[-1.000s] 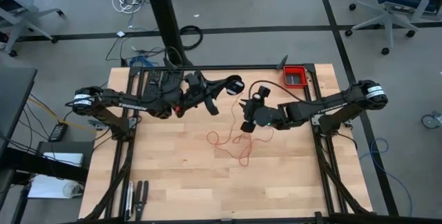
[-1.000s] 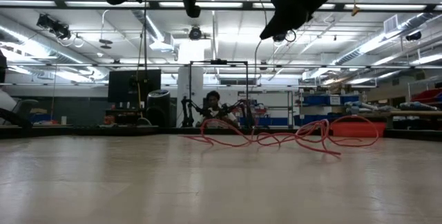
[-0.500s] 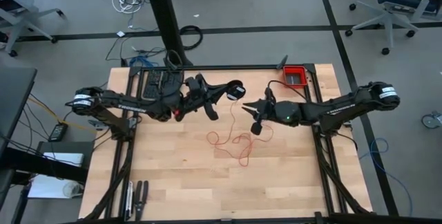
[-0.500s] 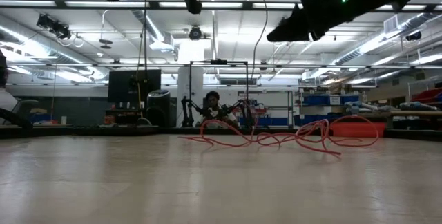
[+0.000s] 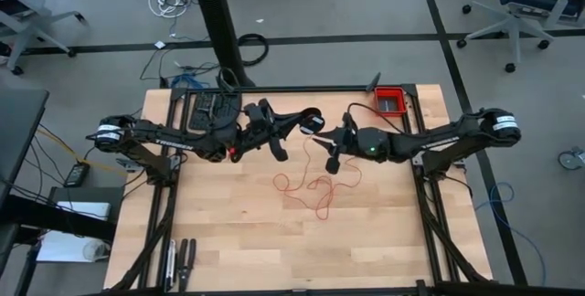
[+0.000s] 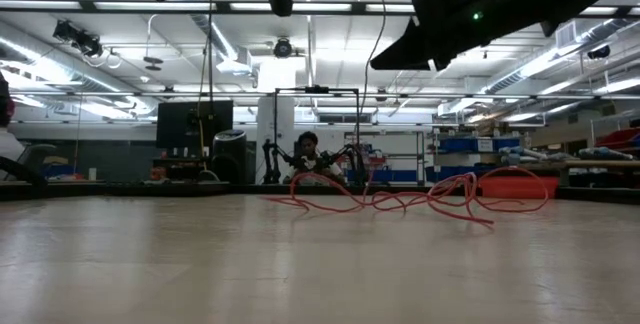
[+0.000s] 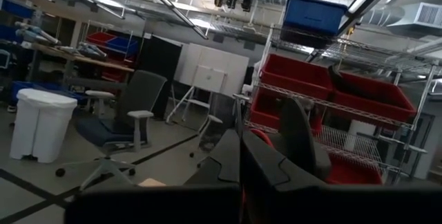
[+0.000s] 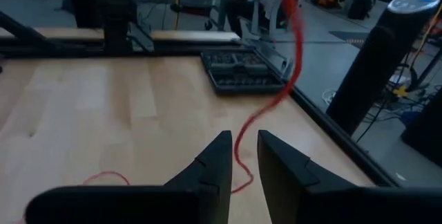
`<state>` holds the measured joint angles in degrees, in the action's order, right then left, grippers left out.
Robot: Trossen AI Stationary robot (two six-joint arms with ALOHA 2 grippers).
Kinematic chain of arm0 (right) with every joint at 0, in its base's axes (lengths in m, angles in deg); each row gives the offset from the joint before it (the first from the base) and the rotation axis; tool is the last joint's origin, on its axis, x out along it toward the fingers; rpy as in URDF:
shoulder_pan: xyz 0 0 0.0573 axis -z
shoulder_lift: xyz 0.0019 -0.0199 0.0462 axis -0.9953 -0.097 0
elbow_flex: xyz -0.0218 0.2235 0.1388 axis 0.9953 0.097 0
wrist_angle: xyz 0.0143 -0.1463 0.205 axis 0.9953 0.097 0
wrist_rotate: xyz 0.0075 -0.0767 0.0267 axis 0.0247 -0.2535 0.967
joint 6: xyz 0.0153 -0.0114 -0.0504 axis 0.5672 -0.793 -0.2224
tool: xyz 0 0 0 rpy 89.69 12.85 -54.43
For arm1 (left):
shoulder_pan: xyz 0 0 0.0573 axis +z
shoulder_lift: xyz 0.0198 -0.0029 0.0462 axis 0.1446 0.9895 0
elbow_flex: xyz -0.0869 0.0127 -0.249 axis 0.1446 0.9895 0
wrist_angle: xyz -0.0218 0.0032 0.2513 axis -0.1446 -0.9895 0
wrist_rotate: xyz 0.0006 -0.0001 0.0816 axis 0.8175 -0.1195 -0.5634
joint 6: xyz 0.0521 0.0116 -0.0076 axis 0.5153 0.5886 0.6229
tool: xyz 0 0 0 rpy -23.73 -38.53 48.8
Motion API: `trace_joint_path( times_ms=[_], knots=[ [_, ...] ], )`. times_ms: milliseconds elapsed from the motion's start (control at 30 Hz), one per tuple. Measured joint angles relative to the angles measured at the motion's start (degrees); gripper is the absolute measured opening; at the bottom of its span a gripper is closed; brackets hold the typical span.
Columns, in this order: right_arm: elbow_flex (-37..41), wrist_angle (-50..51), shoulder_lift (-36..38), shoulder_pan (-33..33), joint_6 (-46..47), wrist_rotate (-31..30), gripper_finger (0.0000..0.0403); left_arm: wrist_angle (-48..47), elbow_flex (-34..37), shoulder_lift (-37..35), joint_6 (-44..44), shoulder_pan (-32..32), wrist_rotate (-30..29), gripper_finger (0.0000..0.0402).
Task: Coil cords
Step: Coil the red wire on the black spool
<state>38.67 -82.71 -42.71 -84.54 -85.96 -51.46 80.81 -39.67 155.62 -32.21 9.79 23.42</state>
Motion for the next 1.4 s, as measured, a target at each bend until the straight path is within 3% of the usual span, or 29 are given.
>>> trace_joint_path(
  times_ms=[400,733,1033,1167,1400],
  knots=[
    [0.0,-2.7,-2.4,1.2,-2.1,-0.2,0.0063,0.8,0.0,0.0,0.9,-0.1,0.0,0.0005],
    [0.0,-2.9,-2.4,1.9,-3.8,2.2,0.0005,2.0,0.0,0.0,1.6,-0.1,-1.1,0.0005],
    [-0.1,-2.4,-2.4,-3.1,-4.0,0.9,0.0001,0.5,0.0,0.0,11.6,-0.1,-11.2,0.0005],
    [-3.6,3.7,-2.4,-4.8,-3.0,0.0,0.0001,-1.8,0.0,0.1,17.4,-0.1,-17.0,0.0005],
    [-11.7,17.4,-2.3,-4.5,1.9,-0.2,0.0,-1.5,0.0,0.5,8.7,0.8,-23.0,0.0005]
  ],
)
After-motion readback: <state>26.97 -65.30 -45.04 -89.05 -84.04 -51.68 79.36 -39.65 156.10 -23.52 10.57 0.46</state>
